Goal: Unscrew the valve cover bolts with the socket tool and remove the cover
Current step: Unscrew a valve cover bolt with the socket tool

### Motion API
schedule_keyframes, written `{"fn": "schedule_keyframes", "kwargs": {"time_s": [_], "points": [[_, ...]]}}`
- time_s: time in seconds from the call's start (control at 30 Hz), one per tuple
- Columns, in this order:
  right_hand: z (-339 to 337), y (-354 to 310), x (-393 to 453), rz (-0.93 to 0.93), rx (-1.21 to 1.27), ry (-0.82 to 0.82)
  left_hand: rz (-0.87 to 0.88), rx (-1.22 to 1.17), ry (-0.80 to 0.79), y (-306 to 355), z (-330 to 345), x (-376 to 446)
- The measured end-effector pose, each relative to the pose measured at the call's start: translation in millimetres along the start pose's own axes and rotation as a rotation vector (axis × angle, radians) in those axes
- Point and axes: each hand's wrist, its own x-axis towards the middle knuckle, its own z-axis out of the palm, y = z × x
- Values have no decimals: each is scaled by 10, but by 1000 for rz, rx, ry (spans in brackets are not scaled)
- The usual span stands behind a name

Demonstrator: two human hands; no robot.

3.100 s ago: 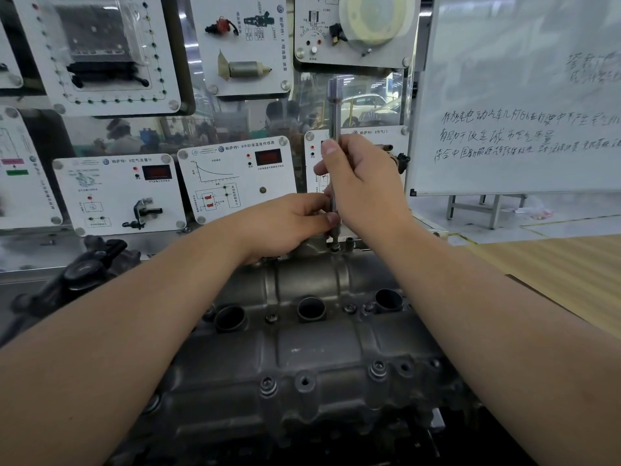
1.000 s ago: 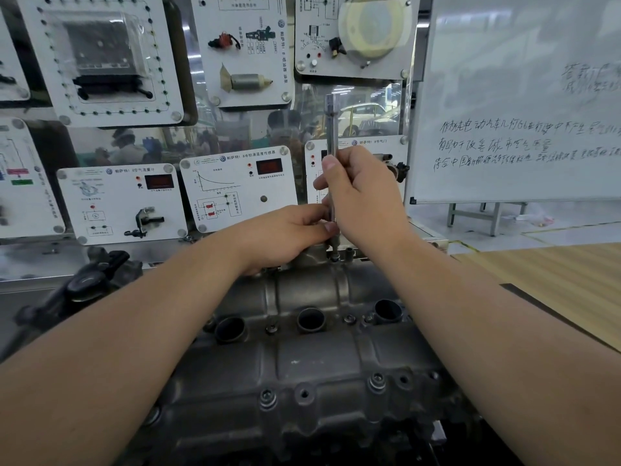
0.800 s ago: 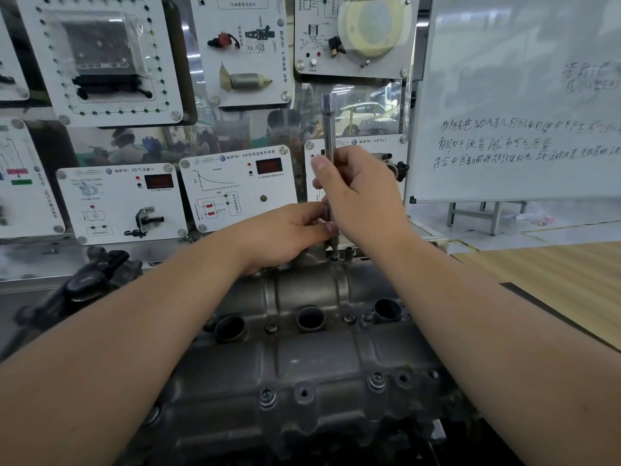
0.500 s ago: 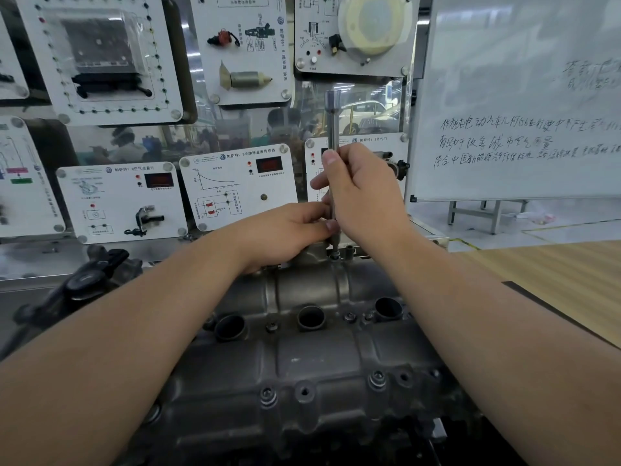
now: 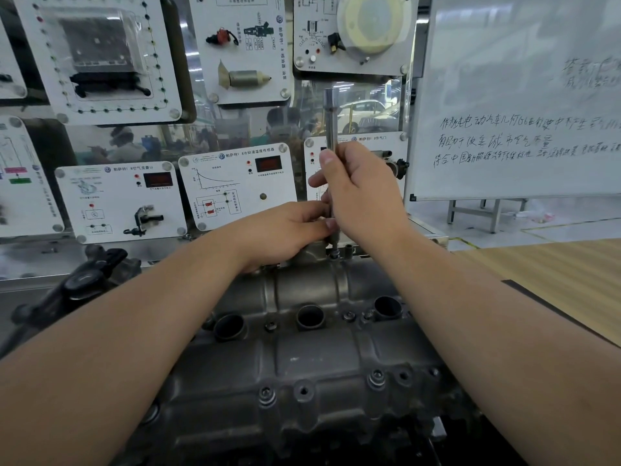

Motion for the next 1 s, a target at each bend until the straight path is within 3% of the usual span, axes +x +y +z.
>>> {"fn": "schedule_keyframes", "kwargs": {"time_s": [1.0], "points": [[3,10,9,-24,32,-2,5,-5,-10,-8,-4,15]]}}
